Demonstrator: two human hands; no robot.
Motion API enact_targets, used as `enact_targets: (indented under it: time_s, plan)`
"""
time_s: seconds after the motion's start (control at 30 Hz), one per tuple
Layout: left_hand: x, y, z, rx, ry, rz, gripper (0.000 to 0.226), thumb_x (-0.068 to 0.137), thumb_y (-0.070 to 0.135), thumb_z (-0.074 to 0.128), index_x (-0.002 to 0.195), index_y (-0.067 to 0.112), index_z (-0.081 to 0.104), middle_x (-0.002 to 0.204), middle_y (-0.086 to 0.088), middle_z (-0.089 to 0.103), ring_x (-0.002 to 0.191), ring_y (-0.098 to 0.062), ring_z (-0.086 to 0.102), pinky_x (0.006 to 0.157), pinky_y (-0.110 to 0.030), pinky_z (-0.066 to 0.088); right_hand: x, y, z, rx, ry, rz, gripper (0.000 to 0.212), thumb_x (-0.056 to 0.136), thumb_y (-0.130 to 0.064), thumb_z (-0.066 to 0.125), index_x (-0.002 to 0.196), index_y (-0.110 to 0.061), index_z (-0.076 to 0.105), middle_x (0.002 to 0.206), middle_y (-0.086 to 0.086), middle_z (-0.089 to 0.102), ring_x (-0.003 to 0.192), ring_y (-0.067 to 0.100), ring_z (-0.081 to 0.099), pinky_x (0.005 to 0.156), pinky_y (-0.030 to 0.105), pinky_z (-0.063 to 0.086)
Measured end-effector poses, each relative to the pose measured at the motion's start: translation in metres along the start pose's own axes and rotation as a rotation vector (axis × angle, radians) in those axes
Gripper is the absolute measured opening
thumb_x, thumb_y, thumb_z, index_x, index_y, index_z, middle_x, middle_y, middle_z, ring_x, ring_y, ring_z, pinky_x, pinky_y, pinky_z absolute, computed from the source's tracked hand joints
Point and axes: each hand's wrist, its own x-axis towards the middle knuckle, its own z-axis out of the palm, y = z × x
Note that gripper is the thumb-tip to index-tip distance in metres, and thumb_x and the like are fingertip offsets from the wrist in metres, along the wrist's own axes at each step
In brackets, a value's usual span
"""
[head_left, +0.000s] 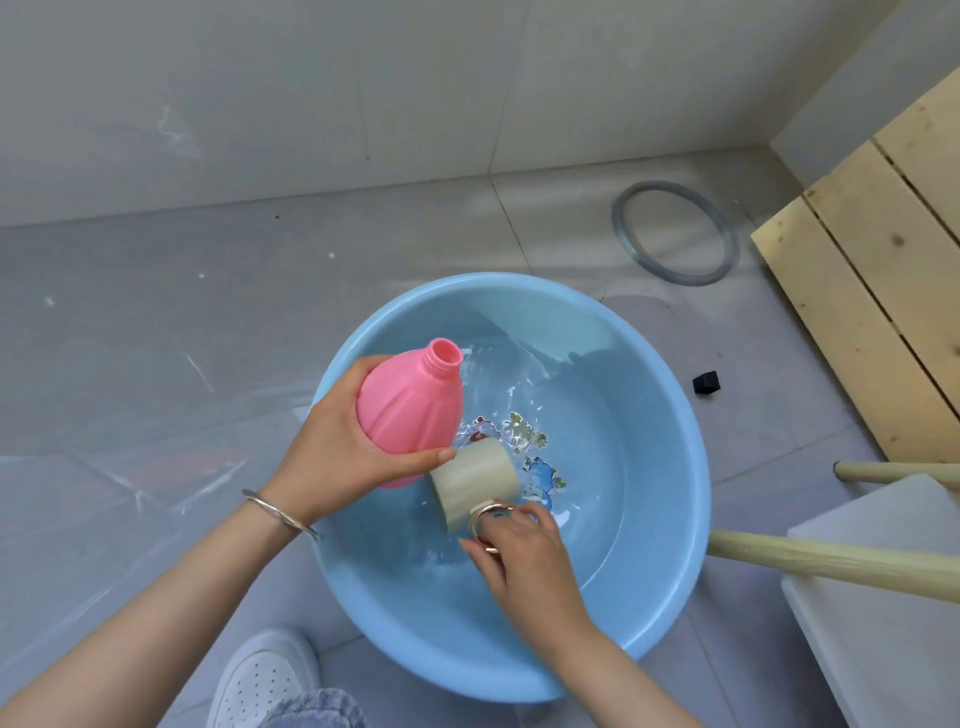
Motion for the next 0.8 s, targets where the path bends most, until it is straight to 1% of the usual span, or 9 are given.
enact_targets:
  time_s: [0.1,0.2,0.3,0.37,0.47,0.53,0.57,0.67,0.8]
  plan:
    - [0.002,-0.001,-0.001,-0.015,0.022,-0.025,0.085,0.038,0.054,0.085,0.113,0.042,0.047,0.107,0.023,0.057,0.092,0.015,0.053,0.067,-0.001,0.041,-0.009,-0.01,0.002,0.075,-0.067,-0.058,0.023,0.088,-0.034,0.055,0.069,-0.024,0.047,0.064,-0.011,0.046,0.063,0.01,0.04,0.083,0.021,0.03]
    - [0.002,-0.004,0.0,-0.037,0.025,-0.05,0.095,0.034,0.063,0.087,0.118,0.041,0.048,0.111,0.021,0.058,0.096,0.008,0.056,0.07,-0.008,0.043,-0.014,-0.018,-0.001,0.153,-0.145,-0.048,0.026,0.09,-0.037,0.053,0.069,-0.029,0.04,0.065,-0.014,0.034,0.064,0.007,0.03,0.086,0.023,0.03]
    - [0.003,-0.007,0.002,-0.031,0.026,-0.046,0.095,0.034,0.066,0.08,0.12,0.04,0.049,0.111,0.021,0.058,0.098,0.005,0.057,0.071,-0.01,0.044,-0.014,-0.021,-0.01,0.303,-0.188,0.046,0.028,0.089,-0.041,0.05,0.067,-0.03,0.036,0.059,-0.014,0.034,0.066,0.002,0.035,0.084,0.019,0.029]
    - [0.003,-0.008,0.002,-0.028,0.028,-0.046,0.095,0.034,0.066,0.08,0.12,0.039,0.048,0.112,0.021,0.057,0.098,0.004,0.057,0.072,-0.012,0.044,-0.011,-0.02,-0.019,0.453,-0.196,0.17,0.031,0.086,-0.046,0.051,0.064,-0.026,0.042,0.058,-0.016,0.04,0.07,-0.002,0.038,0.076,0.014,0.03]
    - [0.004,-0.009,0.002,-0.036,0.031,-0.053,0.097,0.034,0.065,0.081,0.121,0.039,0.048,0.113,0.019,0.058,0.099,0.001,0.058,0.072,-0.012,0.045,-0.007,-0.011,-0.034,0.752,-0.165,0.353,0.035,0.084,-0.044,0.057,0.062,-0.017,0.051,0.056,-0.014,0.042,0.06,0.001,0.037,0.062,0.014,0.031]
    - [0.004,-0.01,0.002,-0.046,0.034,-0.053,0.097,0.033,0.064,0.081,0.121,0.039,0.048,0.113,0.018,0.059,0.098,0.001,0.058,0.071,-0.011,0.044,-0.008,-0.004,-0.041,0.864,-0.138,0.42,0.032,0.083,-0.039,0.057,0.06,-0.017,0.052,0.054,-0.014,0.043,0.057,0.0,0.037,0.06,0.013,0.03]
    - [0.004,-0.01,0.002,-0.047,0.035,-0.05,0.097,0.033,0.064,0.081,0.121,0.039,0.048,0.113,0.018,0.059,0.097,0.002,0.058,0.07,-0.009,0.044,-0.009,-0.001,-0.043,0.911,-0.111,0.447,0.032,0.081,-0.04,0.058,0.057,-0.02,0.053,0.054,-0.013,0.045,0.058,0.002,0.039,0.06,0.013,0.03]
    - [0.004,-0.009,0.002,-0.037,0.04,-0.04,0.093,0.033,0.064,0.08,0.118,0.041,0.048,0.11,0.024,0.057,0.095,0.009,0.056,0.065,-0.002,0.042,-0.016,0.009,-0.051,0.989,0.009,0.534,0.039,0.071,-0.051,0.06,0.05,-0.02,0.052,0.057,-0.006,0.047,0.066,0.011,0.048,0.065,0.018,0.036]
    - [0.001,-0.008,0.004,0.007,0.017,-0.005,0.091,0.035,0.064,0.087,0.114,0.043,0.047,0.105,0.031,0.055,0.093,0.014,0.054,0.064,0.0,0.041,-0.017,0.015,-0.074,1.002,0.204,0.627,0.043,0.062,-0.054,0.063,0.047,-0.018,0.045,0.052,-0.002,0.038,0.055,0.008,0.045,0.059,0.011,0.035]
